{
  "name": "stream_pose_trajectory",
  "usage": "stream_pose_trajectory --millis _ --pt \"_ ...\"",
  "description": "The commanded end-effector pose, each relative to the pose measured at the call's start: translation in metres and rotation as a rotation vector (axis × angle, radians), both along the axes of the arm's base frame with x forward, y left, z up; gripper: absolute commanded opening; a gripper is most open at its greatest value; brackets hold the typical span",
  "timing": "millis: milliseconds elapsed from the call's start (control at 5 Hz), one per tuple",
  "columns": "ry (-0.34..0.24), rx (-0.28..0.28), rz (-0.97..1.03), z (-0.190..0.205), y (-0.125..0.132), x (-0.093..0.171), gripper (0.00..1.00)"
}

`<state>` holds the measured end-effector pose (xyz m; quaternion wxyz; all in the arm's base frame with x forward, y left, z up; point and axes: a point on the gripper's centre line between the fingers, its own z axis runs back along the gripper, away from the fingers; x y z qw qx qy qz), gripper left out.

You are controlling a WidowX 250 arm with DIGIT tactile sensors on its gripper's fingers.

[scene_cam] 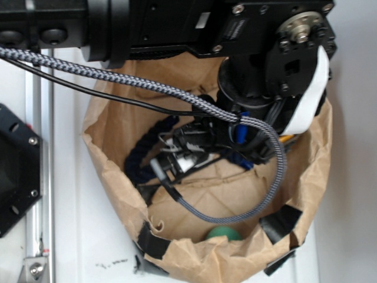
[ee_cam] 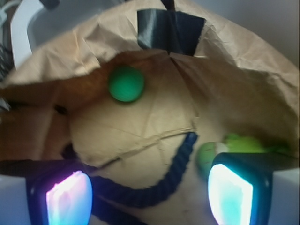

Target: Grab the green ball.

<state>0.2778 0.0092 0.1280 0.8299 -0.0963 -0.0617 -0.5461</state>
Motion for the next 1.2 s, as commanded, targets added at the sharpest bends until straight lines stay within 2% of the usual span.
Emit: stream_pose_trajectory --millis 0,200,400,600,800,1000 --pt "-0.137 -0.074 -0.170 -0.021 -0.012 -0.007 1.00" --pt "-0.167 -0.166 -0.188 -0.028 -0.019 0.002 1.00" --pt "-0.164 -0.194 -0.235 -0.034 -0.036 0.003 1.00" --pt "-0.183 -0.219 -0.278 -0.045 -0.052 0.001 1.00" --pt "-0.184 -0.224 -0.320 -0.057 -0.067 -0.003 1.00" --pt "-0.232 -0.180 -0.346 -0.069 -0.082 -0.005 1.00"
